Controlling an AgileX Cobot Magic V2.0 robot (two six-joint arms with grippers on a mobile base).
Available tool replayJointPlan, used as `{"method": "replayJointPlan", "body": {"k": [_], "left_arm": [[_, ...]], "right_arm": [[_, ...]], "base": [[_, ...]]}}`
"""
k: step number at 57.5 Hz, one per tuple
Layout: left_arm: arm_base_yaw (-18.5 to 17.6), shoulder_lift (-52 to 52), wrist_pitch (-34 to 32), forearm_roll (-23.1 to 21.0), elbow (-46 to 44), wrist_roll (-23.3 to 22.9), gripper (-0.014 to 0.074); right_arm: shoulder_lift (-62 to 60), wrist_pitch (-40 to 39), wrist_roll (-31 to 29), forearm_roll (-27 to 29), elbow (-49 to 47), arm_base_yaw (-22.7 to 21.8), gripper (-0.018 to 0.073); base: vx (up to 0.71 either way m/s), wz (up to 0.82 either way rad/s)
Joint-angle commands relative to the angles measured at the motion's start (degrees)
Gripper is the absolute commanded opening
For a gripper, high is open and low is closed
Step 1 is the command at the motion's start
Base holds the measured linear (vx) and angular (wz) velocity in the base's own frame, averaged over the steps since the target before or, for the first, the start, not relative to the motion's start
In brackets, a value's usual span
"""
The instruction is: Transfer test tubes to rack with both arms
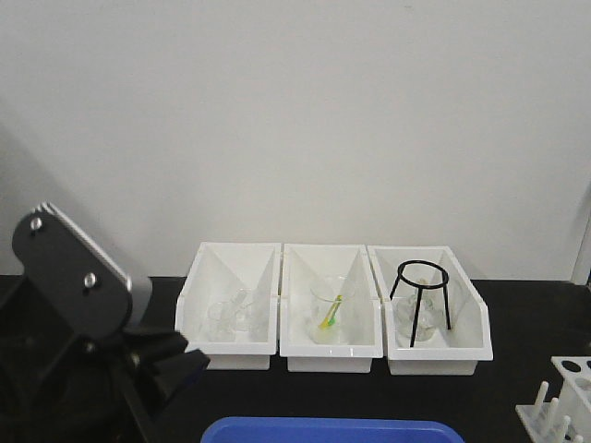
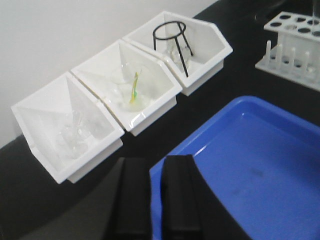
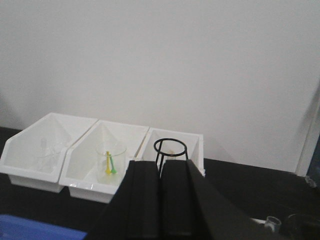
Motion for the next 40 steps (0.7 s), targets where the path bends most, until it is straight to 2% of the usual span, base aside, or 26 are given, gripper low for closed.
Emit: {"method": "replayJointPlan", "body": {"k": [1, 6, 13, 15, 21, 25, 40], "left_arm": [[-0.1, -2.1, -4.7, 2.0, 2.3, -1.3, -0.0019], [-0.1, -2.6, -8.7, 2.0, 6.3, -3.3, -0.0023], [-0.1, -2.1, -11.4, 2.0, 7.6, -5.4, -0.0022], [-0.1, -2.1, -11.5, 2.0, 7.6, -5.3, -0.0022], [-0.1, -2.2, -11.1, 1.6, 7.6, -5.3, -0.0020], [-0.1, -2.2, -11.1, 1.6, 7.6, -5.3, -0.0020], [-0.1, -2.2, -11.1, 1.6, 7.6, -5.3, -0.0020]], "right_arm": [[0.2, -2.0, -1.8, -0.9, -1.7, 2.7, -0.0013], [0.2, -2.1, -1.9, -0.8, -1.1, 3.5, -0.0012], [0.2, -2.1, -1.6, 0.0, 0.2, 3.2, -0.0011], [0.2, -2.1, -1.4, 0.3, 0.4, 3.2, -0.0011], [0.6, -2.3, 2.7, 7.7, 0.4, 3.2, -0.0011], [0.6, -2.3, 2.9, 10.4, 0.4, 3.2, -0.0011], [0.5, -2.3, 2.9, 11.3, 0.4, 3.2, -0.0007]], "base": [[0.00, 0.00], [0.00, 0.00], [0.00, 0.00], [0.00, 0.00], [0.00, 0.00], [0.00, 0.00], [0.00, 0.00]]}}
